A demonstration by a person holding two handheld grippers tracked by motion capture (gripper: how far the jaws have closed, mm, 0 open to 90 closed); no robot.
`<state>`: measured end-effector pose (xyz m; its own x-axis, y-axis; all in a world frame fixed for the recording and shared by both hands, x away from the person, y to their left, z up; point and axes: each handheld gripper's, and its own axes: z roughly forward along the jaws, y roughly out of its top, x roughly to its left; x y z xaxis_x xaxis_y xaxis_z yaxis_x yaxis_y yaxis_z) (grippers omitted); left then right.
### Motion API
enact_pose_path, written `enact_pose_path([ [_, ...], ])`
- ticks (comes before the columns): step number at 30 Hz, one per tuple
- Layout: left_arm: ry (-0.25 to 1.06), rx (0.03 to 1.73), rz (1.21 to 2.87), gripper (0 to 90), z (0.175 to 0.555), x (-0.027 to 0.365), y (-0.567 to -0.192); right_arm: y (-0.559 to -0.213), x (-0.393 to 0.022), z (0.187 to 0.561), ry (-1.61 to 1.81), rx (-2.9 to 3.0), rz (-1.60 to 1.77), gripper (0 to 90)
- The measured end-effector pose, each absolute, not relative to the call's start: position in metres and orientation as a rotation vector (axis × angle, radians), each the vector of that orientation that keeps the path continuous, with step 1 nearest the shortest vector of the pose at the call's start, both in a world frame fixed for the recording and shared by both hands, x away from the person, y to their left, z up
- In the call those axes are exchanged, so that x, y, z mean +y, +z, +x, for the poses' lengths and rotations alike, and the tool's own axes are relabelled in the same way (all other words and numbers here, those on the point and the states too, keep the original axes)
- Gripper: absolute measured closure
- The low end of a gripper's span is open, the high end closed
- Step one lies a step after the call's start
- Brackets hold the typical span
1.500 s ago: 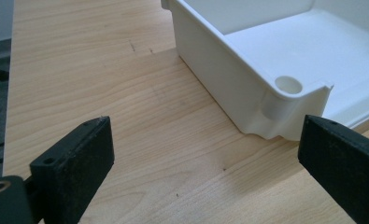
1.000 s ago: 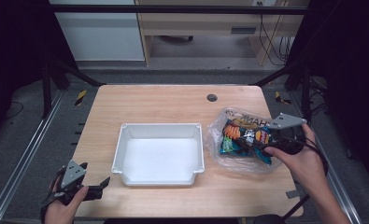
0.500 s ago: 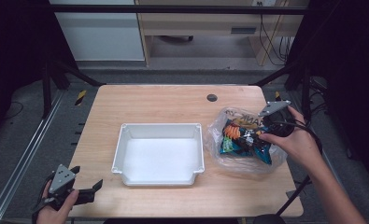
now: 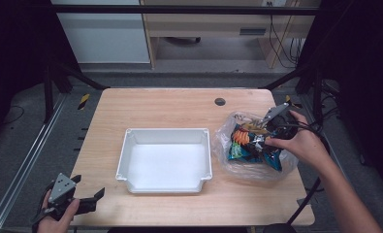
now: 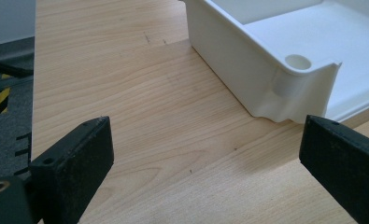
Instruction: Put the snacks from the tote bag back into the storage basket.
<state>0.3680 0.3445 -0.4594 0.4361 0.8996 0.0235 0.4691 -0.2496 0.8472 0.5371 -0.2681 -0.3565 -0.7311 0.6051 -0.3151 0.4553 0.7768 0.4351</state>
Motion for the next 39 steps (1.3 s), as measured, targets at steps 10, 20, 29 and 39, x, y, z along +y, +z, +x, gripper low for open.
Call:
enact_pose_path([
  [10,0.650,1.168,1.889,2.7,0.370,0.346,-0.462,-0.369,-0.270,0.550,0.439,2.581,0.805,7.6],
  [20,0.637,1.159,1.910,2.8,0.371,0.344,-0.463,-0.377,-0.266,0.557,0.402,2.613,0.783,8.3],
  [29,0.632,1.150,1.924,2.9,0.371,0.342,-0.464,-0.388,-0.260,0.563,0.391,2.672,0.773,7.9],
  [39,0.627,1.140,1.937,2.9,0.371,0.341,-0.464,-0.404,-0.256,0.565,0.390,2.710,0.758,7.2],
])
